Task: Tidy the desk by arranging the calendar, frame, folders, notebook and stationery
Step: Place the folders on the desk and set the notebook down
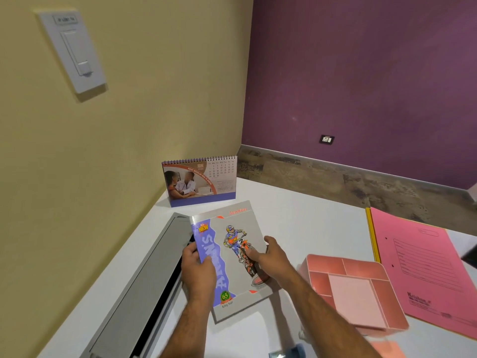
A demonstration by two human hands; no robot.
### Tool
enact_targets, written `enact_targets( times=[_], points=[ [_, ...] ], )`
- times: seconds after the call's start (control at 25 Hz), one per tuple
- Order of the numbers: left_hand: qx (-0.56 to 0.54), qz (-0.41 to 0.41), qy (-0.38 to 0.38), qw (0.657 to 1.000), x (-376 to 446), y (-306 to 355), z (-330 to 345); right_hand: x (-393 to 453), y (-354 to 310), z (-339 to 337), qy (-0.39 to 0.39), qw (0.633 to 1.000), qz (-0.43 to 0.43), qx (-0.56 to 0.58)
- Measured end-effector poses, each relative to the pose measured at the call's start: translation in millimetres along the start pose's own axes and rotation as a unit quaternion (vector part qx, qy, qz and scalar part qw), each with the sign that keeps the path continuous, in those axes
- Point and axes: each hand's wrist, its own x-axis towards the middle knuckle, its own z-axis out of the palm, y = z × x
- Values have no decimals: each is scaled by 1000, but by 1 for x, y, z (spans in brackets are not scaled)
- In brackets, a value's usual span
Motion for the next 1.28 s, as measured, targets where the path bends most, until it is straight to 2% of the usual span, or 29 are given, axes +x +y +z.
enact_targets(
  times=[0.12,0.24,0.44,0.84,0.96,1.04,1.16,1.28],
  points=[
    [-14,-2,-26,1000,-7,4,-8,-7,-2,-14,20,998,4,54],
    [-33,-1,-44,999,-17,9,-14,-23,-8,-19,-4,994,-5,108],
    [-37,9,-70,997,-36,25,-27,-54,-9,-20,-4,989,-46,137],
    [15,36,-123,992,-74,35,-64,-116,1,-20,15,981,-59,182],
    [97,74,-140,983,-82,30,-89,-133,6,-25,21,978,-56,198],
    [172,104,-120,972,-84,20,-114,-140,15,-30,30,977,-52,205],
    [318,118,-50,939,-83,1,-160,-151,31,-34,44,980,-46,188],
    [425,59,36,903,-81,-17,-205,-162,45,-33,52,980,-40,187]
  ],
)
